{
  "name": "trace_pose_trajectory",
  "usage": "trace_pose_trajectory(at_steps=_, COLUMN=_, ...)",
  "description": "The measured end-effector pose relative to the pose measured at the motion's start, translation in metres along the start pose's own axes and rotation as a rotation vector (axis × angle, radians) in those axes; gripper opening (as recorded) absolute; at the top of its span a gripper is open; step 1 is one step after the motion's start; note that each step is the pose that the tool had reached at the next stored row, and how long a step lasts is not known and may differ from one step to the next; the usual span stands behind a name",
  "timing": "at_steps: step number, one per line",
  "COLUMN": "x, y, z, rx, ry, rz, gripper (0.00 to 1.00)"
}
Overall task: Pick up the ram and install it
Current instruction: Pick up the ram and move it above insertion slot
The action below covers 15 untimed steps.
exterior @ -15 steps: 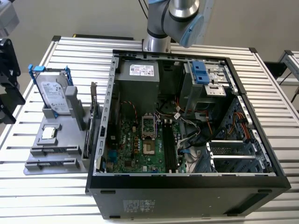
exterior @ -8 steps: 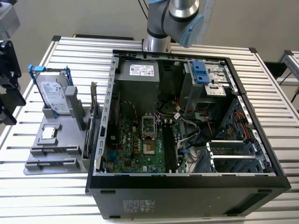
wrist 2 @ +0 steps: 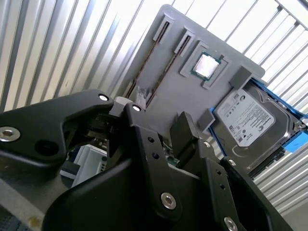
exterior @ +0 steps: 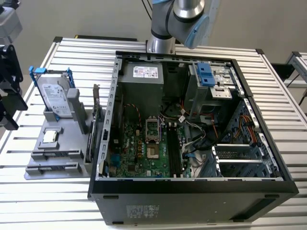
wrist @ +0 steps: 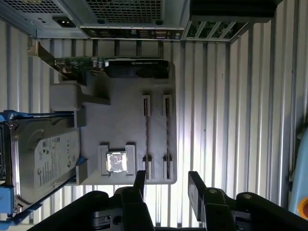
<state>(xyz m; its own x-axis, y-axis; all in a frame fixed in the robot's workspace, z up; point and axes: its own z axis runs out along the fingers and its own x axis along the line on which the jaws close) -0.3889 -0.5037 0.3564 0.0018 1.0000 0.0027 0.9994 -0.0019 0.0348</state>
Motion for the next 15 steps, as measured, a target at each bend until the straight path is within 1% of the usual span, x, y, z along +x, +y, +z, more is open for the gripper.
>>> trace_pose_trajectory(at_steps=15, x=0.0, y=-0.0003, z=0.0089, rx=0.0, ry=0.0, rz=0.0, gripper=1.0)
